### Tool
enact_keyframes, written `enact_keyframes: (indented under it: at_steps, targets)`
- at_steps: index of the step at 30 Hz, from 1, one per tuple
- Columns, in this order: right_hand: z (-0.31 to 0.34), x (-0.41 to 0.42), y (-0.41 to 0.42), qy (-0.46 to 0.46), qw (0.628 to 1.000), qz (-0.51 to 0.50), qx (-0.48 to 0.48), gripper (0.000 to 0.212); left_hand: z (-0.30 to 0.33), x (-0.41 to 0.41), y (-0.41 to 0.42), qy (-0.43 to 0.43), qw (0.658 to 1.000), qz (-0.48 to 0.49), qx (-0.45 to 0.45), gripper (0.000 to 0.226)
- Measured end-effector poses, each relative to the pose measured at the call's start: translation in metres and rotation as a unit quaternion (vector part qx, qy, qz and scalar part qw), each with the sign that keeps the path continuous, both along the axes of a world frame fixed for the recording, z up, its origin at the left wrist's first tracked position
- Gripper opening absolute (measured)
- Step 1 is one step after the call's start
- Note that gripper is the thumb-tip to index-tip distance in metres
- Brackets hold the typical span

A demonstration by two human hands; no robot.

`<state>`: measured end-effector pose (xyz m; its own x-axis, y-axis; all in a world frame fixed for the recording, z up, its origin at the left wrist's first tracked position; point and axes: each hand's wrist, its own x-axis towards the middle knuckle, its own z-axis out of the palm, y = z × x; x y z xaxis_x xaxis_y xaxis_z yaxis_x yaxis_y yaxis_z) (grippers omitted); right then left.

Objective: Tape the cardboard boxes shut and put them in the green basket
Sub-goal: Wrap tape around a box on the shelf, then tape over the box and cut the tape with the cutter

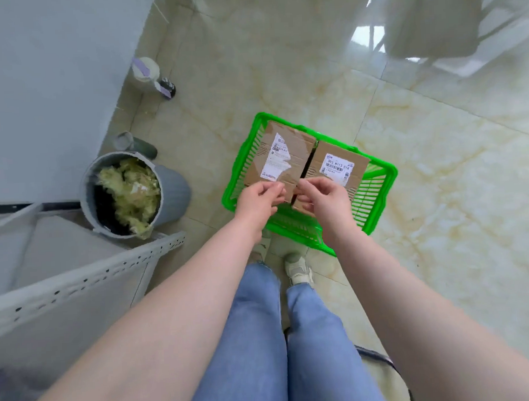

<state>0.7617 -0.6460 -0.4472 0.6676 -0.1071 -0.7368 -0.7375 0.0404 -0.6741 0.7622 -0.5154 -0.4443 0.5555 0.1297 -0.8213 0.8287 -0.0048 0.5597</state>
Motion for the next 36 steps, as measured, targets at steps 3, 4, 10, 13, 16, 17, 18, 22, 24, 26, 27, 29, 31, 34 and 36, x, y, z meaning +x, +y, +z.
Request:
enact_keyframes:
  at_steps: [3, 4, 10, 13, 16, 17, 18, 22, 24, 26, 27, 29, 31, 34, 36]
  targets:
    - [0.048, -0.015, 0.023, 0.007, 0.995, 0.066, 0.072, 0.005, 0.058, -0.037, 0.034, 0.003, 0.984, 0.164, -0.069, 0.011]
    - [0.065, -0.021, 0.033, 0.007, 0.991, 0.094, 0.090, 0.004, 0.078, -0.054, 0.048, -0.001, 0.974, 0.212, -0.086, 0.012]
    - [0.157, -0.069, 0.124, -0.026, 0.954, 0.265, 0.138, 0.010, 0.180, -0.180, 0.132, -0.047, 0.885, 0.453, -0.094, 0.013]
    - [0.195, -0.105, 0.183, -0.044, 0.917, 0.366, 0.153, 0.013, 0.217, -0.247, 0.170, -0.087, 0.826, 0.551, -0.085, 0.012]
    - [0.231, -0.148, 0.238, -0.051, 0.869, 0.459, 0.179, 0.013, 0.245, -0.311, 0.202, -0.130, 0.762, 0.630, -0.073, 0.012]
    - [0.243, -0.162, 0.256, -0.055, 0.853, 0.484, 0.187, 0.012, 0.253, -0.330, 0.212, -0.144, 0.742, 0.650, -0.070, 0.013]
    - [0.254, -0.177, 0.273, -0.060, 0.839, 0.505, 0.194, 0.011, 0.260, -0.349, 0.223, -0.157, 0.724, 0.668, -0.067, 0.013]
    - [0.281, -0.241, 0.339, -0.078, 0.801, 0.554, 0.212, 0.010, 0.282, -0.418, 0.267, -0.192, 0.672, 0.713, -0.050, 0.013]
    - [0.285, -0.273, 0.370, -0.077, 0.796, 0.561, 0.213, 0.008, 0.286, -0.451, 0.292, -0.203, 0.660, 0.722, -0.047, 0.013]
    - [0.286, -0.302, 0.400, -0.076, 0.801, 0.558, 0.204, 0.006, 0.289, -0.480, 0.319, -0.204, 0.660, 0.721, -0.047, 0.012]
    - [0.286, -0.315, 0.416, -0.076, 0.808, 0.550, 0.199, 0.005, 0.291, -0.493, 0.335, -0.203, 0.664, 0.718, -0.044, 0.011]
    - [0.286, -0.337, 0.446, -0.082, 0.825, 0.527, 0.189, 0.006, 0.295, -0.512, 0.370, -0.202, 0.680, 0.704, -0.031, 0.011]
    - [0.287, -0.350, 0.478, -0.103, 0.839, 0.506, 0.172, 0.005, 0.305, -0.519, 0.409, -0.204, 0.704, 0.680, -0.015, 0.010]
    - [0.290, -0.349, 0.520, -0.144, 0.862, 0.467, 0.136, 0.013, 0.319, -0.509, 0.461, -0.205, 0.739, 0.642, 0.018, 0.009]
    - [0.293, -0.338, 0.543, -0.158, 0.878, 0.438, 0.111, 0.023, 0.326, -0.494, 0.489, -0.205, 0.759, 0.616, 0.038, 0.011]
